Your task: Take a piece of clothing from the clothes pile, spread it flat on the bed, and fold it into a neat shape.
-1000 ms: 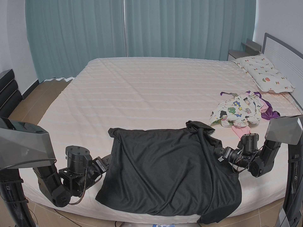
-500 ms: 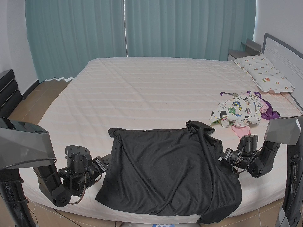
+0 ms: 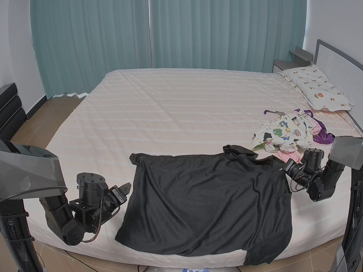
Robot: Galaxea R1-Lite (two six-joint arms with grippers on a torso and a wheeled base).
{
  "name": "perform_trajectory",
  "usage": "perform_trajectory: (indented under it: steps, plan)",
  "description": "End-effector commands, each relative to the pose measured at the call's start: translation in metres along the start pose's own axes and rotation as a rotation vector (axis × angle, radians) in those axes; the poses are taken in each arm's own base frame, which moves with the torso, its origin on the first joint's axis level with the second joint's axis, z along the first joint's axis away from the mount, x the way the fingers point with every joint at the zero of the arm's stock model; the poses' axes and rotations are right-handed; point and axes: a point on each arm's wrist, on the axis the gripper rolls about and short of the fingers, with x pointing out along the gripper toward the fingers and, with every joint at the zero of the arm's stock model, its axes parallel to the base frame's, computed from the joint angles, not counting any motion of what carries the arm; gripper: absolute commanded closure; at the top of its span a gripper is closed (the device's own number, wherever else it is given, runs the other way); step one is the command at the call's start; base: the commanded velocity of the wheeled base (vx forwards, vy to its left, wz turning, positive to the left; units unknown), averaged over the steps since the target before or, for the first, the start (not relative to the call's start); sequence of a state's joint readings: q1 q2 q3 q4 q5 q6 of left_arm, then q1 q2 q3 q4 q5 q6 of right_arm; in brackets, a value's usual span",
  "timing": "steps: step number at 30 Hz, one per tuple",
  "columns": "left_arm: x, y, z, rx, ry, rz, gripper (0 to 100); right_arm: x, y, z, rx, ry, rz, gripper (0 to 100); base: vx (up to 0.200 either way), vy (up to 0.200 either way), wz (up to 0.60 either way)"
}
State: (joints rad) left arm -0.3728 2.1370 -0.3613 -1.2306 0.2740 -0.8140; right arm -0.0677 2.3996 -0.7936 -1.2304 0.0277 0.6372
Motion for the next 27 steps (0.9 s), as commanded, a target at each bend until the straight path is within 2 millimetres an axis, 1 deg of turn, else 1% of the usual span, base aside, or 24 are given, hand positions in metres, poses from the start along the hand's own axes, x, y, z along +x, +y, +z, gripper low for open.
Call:
perform_trajectory:
  steps: [1,3,9,10,12,16,20,22,25,27]
  plan:
    - [0.007,0.005,-0.002,-0.002,0.006,0.022,0,0.015,-0.011,0.011,0.023,-0.106,-0.033,100,0.0,0.0,0.0]
    - [0.008,0.006,-0.002,-0.002,0.008,0.026,0,0.017,-0.012,0.013,0.026,-0.128,-0.033,100,0.0,0.0,0.0]
    - [0.009,0.008,-0.004,0.001,0.016,0.034,0,0.018,-0.014,0.007,0.019,-0.144,-0.028,100,0.0,0.0,0.0]
    - [0.009,0.008,-0.005,0.002,0.019,0.033,0,0.018,-0.016,0.005,0.016,-0.14,-0.031,0,0.0,0.0,0.0]
    - [0.01,0.009,-0.007,0.005,0.025,0.037,0,0.017,-0.015,0.004,0.012,-0.136,-0.032,0,0.0,0.0,0.0]
    - [0.01,0.008,-0.01,0.011,0.038,0.035,0,0.006,-0.013,0.003,-0.002,-0.116,-0.033,0,0.0,0.0,0.0]
    - [0.01,0.008,-0.011,-0.003,0.068,0.012,0,-0.013,-0.008,0.017,-0.033,-0.129,-0.026,0,0.0,0.0,0.0]
    - [0.009,0.009,-0.012,-0.029,0.099,-0.009,0,-0.024,-0.004,0.031,-0.031,-0.151,-0.021,0,0.0,0.0,0.0]
    - [0.005,0.01,-0.015,-0.033,0.148,-0.037,0,-0.035,-0.002,0.034,-0.032,-0.135,-0.008,0,0.0,0.0,0.0]
    - [0.002,0.012,-0.018,-0.027,0.193,-0.051,0,-0.042,-0.003,0.031,-0.032,-0.102,0.007,0,0.0,0.0,0.0]
